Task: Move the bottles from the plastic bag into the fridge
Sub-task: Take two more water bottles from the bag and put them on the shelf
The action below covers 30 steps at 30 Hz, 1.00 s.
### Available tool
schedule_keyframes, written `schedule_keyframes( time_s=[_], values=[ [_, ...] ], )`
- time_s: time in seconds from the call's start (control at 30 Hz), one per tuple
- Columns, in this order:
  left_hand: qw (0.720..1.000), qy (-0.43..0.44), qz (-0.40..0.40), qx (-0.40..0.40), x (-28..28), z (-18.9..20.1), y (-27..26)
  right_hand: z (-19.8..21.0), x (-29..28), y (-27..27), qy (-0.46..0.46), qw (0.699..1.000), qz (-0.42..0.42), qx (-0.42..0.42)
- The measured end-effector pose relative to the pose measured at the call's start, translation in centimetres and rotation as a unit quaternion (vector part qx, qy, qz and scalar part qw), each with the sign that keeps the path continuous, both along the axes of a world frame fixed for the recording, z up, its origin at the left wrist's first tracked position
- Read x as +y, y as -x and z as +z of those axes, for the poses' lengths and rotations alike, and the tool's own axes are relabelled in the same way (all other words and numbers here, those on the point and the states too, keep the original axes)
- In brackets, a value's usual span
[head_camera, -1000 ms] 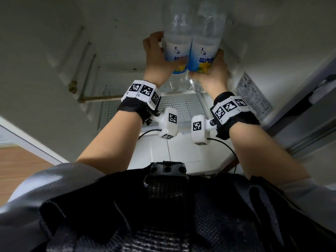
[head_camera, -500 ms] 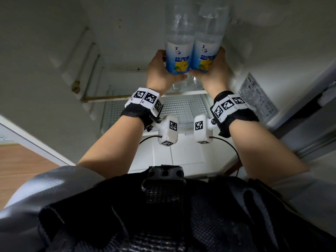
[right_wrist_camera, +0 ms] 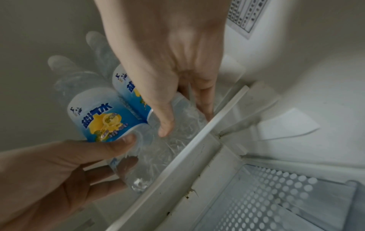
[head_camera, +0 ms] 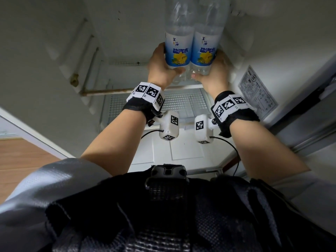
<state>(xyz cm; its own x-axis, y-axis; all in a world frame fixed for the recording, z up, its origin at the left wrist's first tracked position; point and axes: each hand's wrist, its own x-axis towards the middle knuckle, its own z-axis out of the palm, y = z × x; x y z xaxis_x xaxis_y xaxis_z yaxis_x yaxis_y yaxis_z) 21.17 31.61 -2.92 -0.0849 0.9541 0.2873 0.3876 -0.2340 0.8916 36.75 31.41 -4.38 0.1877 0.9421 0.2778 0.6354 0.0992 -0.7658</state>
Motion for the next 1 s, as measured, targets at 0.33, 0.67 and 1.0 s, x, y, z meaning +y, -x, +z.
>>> schedule_keyframes(
  time_s=[0.33, 0.67, 1.0],
  values=[
    [0.999, 0.008, 0.011, 0.035, -1.9, -1.4, -1.0, -0.3, -2.8, 0.1, 0.007, 1.0, -0.014, 0.002],
    [0.996, -0.091, -0.016, 0.003, -10.3, -2.0, -2.0, 0.3, -12.4, 0.4, -0.016, 0.997, -0.021, 0.068],
    [0.964, -0.02, -0.242, -0.11, -23.7, -4.5, -5.5, -1.7, -30.3, 0.0, -0.002, 0.98, -0.097, 0.175]
  ],
)
